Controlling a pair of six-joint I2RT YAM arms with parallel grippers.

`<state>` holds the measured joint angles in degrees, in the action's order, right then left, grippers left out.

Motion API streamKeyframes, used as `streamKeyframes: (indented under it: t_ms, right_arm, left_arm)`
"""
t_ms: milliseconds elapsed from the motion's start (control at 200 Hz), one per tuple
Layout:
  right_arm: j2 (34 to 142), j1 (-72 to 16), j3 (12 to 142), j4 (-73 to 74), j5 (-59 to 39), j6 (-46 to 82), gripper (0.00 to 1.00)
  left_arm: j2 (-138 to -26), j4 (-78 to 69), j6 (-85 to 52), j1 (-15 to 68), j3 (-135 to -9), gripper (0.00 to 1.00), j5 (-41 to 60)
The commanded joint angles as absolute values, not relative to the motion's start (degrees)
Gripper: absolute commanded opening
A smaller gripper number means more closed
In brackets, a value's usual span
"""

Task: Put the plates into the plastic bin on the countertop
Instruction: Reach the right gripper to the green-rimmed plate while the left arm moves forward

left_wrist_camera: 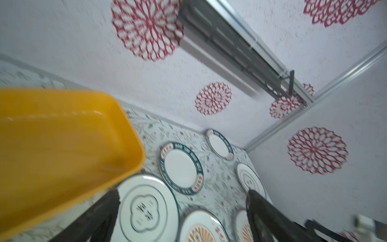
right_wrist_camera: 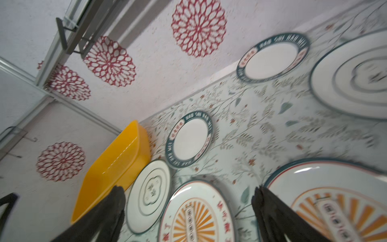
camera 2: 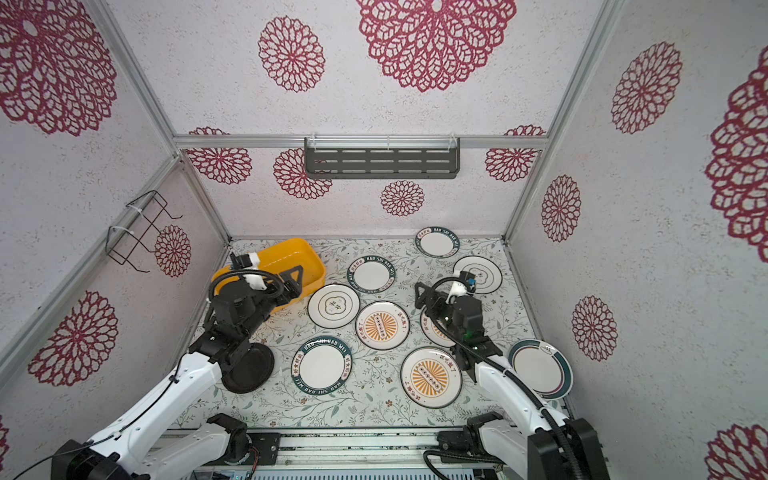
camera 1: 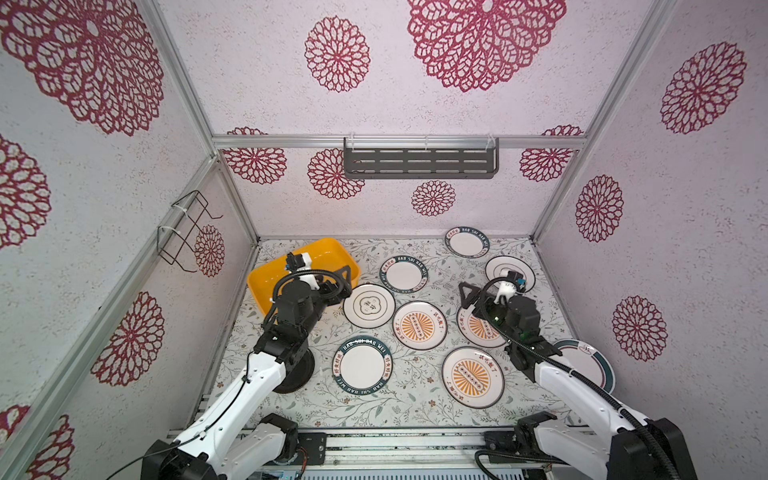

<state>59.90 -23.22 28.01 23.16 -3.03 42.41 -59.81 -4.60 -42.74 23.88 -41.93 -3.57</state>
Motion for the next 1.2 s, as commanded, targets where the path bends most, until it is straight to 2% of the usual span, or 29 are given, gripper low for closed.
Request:
streamKeyframes:
  t_ms: [0, 135, 240, 375, 455, 540, 706, 856, 986, 1196]
  right_arm:
    - [60.17, -33.42, 27.6, 25.74, 3.25, 54.08, 0.99]
    - [62.11, -43.69, 31.75, 23.92, 10.15, 52.05, 0.99]
    - [62.45, -44.6, 31.92, 27.62, 11.31, 53.9, 0.99]
    - [61.7, -44.48, 29.39, 29.84, 11.52, 56.73, 0.99]
    - [62.32, -44.23, 27.14, 34.48, 10.55, 56.51, 0.99]
    - [63.7, -43.87, 29.46, 27.38, 15.42, 58.13, 0.99]
    - [69.79, -43.32, 37.64, 19.26, 19.86, 50.64, 0.99]
    - [77.24, -39.64, 45.19, 19.35, 11.85, 47.22, 0.99]
    - [83.26, -38.14, 51.82, 16.81, 9.05, 45.42, 0.99]
    - [89.55, -32.54, 57.21, 13.95, -0.06, 45.2, 0.99]
  left_arm:
    - [-60.59, -3.14, -55.75, 29.8, -41.44, 0.97, -2.48]
    - [-58.93, -3.46, -55.78, 34.27, -40.35, 0.97, -7.95]
    - [-57.34, -6.94, -57.19, 34.27, -37.68, 0.97, -7.46]
    - [-55.63, -11.01, -53.93, 32.44, -35.95, 0.97, -1.66]
    - [-55.76, -5.37, -51.14, 32.36, -38.8, 0.97, -2.2]
    - [-56.63, -0.37, -46.12, 32.29, -41.99, 0.97, -1.37]
    - [-60.41, 12.73, -36.95, 29.81, -51.49, 0.97, 4.21]
    - [-64.18, 16.61, -35.58, 26.1, -56.19, 0.97, 12.24]
    - [-66.67, 21.07, -35.67, 20.46, -61.42, 0.97, 16.72]
    - [-71.7, 15.39, -38.6, 13.89, -62.4, 0.97, 28.0]
